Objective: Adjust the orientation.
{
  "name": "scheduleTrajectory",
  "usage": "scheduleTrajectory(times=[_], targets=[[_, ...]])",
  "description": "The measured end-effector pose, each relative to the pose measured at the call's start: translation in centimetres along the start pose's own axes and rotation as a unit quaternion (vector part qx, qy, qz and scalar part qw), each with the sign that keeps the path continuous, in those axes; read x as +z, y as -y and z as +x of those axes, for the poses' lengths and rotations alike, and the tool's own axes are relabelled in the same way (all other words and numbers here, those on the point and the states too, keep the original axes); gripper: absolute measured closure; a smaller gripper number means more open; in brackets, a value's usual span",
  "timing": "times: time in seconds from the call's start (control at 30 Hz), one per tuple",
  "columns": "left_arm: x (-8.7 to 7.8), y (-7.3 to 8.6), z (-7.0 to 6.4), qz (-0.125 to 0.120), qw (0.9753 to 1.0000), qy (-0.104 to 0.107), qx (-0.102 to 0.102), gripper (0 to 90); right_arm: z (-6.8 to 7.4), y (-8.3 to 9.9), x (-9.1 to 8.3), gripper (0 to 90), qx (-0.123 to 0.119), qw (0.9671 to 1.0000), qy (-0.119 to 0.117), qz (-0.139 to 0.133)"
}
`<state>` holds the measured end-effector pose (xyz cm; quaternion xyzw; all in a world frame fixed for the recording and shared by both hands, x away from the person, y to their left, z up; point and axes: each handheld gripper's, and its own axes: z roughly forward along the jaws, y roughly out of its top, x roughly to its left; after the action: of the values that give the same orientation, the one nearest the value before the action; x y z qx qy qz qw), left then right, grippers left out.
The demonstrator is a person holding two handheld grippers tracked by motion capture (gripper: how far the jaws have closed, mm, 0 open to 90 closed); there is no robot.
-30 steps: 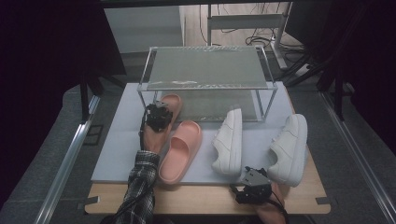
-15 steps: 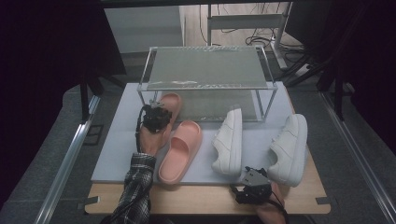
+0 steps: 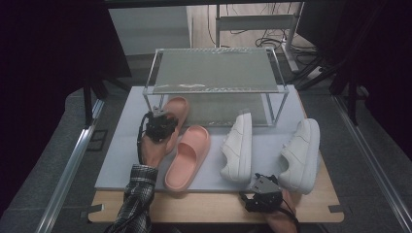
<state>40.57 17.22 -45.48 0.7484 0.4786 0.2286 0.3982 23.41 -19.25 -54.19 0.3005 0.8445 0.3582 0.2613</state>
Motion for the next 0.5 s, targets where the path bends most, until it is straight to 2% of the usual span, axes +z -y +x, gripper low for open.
scheduleTrajectory(times=[0.2,0.27,0.5], targets=[[-1.5,0.0,-0.1,-0.009,0.9999,0.013,-0.003,78.2,0.0,0.0,0.0,14.6,0.000,1.0000,0.001,0.000],[-2.0,0.1,-0.2,-0.011,0.9999,0.010,-0.002,78.9,0.0,0.0,0.0,14.6,0.000,1.0000,0.000,0.000],[-4.0,0.8,-0.4,0.000,0.9999,0.010,0.011,89.3,0.0,0.0,0.0,14.7,-0.001,1.0000,0.001,0.000]])
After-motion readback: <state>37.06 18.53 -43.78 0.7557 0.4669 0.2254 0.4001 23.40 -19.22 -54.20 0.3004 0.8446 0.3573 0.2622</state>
